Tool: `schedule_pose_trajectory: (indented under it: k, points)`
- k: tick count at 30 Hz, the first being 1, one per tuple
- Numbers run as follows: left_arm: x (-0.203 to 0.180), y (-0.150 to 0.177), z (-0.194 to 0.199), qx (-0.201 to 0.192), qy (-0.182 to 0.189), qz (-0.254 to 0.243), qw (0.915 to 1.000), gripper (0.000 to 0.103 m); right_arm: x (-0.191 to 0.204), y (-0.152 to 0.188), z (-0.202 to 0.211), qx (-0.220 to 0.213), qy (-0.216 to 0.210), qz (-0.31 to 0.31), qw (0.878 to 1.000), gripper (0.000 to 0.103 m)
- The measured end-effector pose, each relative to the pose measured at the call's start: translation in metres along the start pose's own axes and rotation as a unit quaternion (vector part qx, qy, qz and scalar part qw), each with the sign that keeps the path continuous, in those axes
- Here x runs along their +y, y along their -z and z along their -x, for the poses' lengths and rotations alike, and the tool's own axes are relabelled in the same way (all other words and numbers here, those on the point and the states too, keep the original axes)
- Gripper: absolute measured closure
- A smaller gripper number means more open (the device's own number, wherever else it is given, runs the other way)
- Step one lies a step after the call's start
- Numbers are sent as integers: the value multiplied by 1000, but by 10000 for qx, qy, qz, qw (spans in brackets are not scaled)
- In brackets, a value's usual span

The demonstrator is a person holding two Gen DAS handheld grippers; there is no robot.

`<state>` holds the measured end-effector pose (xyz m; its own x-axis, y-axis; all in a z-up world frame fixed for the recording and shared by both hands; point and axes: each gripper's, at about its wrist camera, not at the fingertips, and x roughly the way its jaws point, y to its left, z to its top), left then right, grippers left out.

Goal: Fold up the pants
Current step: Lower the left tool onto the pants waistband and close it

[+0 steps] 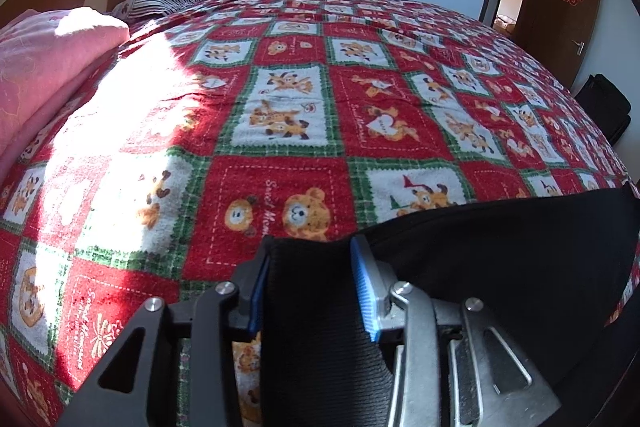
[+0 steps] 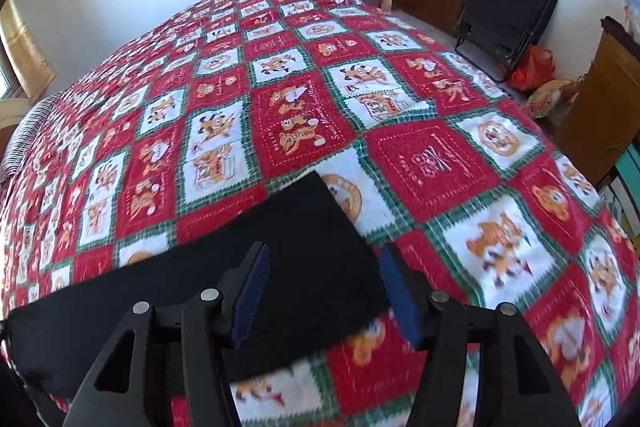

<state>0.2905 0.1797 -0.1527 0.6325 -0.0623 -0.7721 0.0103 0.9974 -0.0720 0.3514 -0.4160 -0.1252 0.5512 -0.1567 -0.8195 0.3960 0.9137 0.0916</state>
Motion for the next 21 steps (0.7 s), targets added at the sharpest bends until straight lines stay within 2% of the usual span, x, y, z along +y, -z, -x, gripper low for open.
schedule_pose_trajectory:
  k: [3, 5, 7, 11, 13, 14, 16, 17, 19, 21]
  points:
    - [-6, -1, 0, -7, -242, -180, 9995, 52, 6, -14, -23, 165, 92, 164, 9997, 44]
    - [-9, -2, -1, 25, -337, -324, 9989, 51, 10, -20, -35, 207, 199, 325, 9991, 44]
    - [-10, -3, -2, 51, -487, -304, 9983, 44, 13, -25, -50, 328, 255, 425, 9982, 44]
    - [-7, -3, -8, 181, -360, -295, 9988, 44, 15, -27, -65, 394, 180, 543, 9976, 44]
    - [-4, -4, -9, 231, -205, -263, 9992, 50, 16, -26, -65, 355, 195, 625, 9972, 45]
    - [-3, -4, -9, 255, -119, -213, 9994, 53, 17, -26, -65, 350, 155, 641, 9972, 62]
    - [-5, -5, -5, 215, 109, -240, 9994, 76, 20, -24, -61, 330, 53, 721, 9968, 84]
    - [-7, -5, -3, 207, 181, -250, 9993, 80, 21, -23, -58, 322, 38, 747, 9967, 90]
    - [-11, -6, 0, 184, 213, -311, 9991, 88, 24, -21, -50, 240, 28, 811, 9964, 94]
    - [-13, -6, 4, 102, 236, -312, 9992, 89, 25, -19, -39, 93, 24, 814, 9966, 95]
